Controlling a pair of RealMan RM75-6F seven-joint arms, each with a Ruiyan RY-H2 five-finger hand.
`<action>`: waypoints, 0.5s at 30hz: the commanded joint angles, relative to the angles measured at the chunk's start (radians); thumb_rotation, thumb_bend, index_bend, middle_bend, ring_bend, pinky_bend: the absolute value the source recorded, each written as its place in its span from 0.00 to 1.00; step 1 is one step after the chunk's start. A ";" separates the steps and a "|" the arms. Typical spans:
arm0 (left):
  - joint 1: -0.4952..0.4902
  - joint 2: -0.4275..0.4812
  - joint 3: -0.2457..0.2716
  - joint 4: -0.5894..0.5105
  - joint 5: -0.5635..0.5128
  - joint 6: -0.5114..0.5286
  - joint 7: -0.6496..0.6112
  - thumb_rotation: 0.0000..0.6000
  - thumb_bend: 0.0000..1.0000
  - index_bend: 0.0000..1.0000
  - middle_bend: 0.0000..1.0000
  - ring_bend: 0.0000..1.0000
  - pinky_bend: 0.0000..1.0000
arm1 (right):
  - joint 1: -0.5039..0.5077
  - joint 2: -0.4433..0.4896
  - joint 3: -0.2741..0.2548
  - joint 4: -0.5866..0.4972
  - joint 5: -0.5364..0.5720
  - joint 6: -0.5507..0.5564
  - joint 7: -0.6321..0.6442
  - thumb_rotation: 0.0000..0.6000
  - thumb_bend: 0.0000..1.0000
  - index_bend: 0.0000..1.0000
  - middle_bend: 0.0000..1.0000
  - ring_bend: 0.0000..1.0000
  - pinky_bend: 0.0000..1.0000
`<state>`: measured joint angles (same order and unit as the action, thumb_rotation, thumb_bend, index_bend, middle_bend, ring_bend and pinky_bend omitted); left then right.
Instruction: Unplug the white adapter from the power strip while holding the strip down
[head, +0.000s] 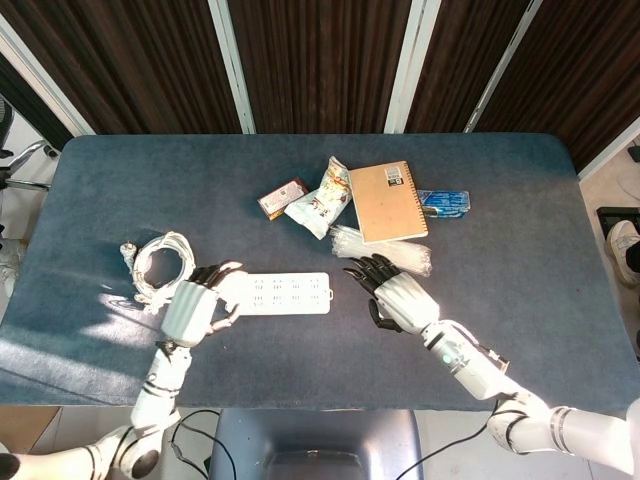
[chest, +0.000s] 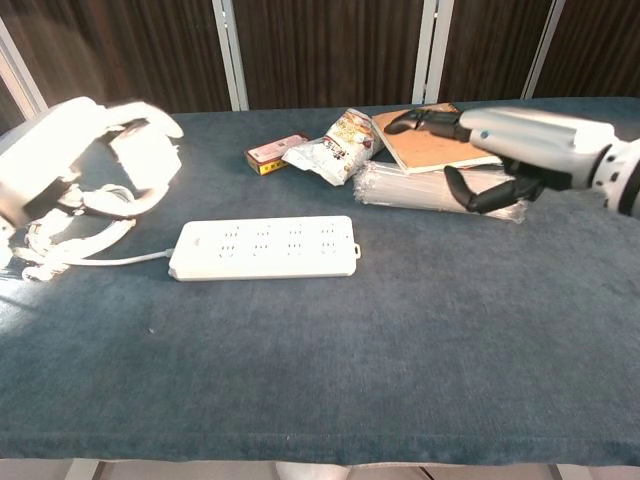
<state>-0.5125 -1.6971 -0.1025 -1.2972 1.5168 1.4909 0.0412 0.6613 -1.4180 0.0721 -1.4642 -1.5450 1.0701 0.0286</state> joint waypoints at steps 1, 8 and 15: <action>0.068 0.046 0.057 -0.005 -0.020 0.008 -0.057 1.00 0.41 0.31 0.36 0.34 0.40 | -0.040 0.094 -0.002 -0.093 -0.022 0.050 -0.049 1.00 0.83 0.03 0.11 0.00 0.00; 0.086 -0.016 0.060 0.168 -0.087 -0.108 -0.154 1.00 0.41 0.28 0.34 0.32 0.27 | -0.080 0.185 -0.006 -0.199 0.015 0.068 -0.107 1.00 0.79 0.02 0.10 0.00 0.00; 0.088 -0.079 0.041 0.286 -0.142 -0.202 -0.149 1.00 0.40 0.08 0.13 0.10 0.18 | -0.093 0.238 -0.024 -0.270 0.099 0.005 -0.219 1.00 0.75 0.00 0.07 0.00 0.00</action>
<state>-0.4268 -1.7588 -0.0564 -1.0315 1.3926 1.3136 -0.1075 0.5754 -1.1953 0.0550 -1.7143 -1.4678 1.0901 -0.1647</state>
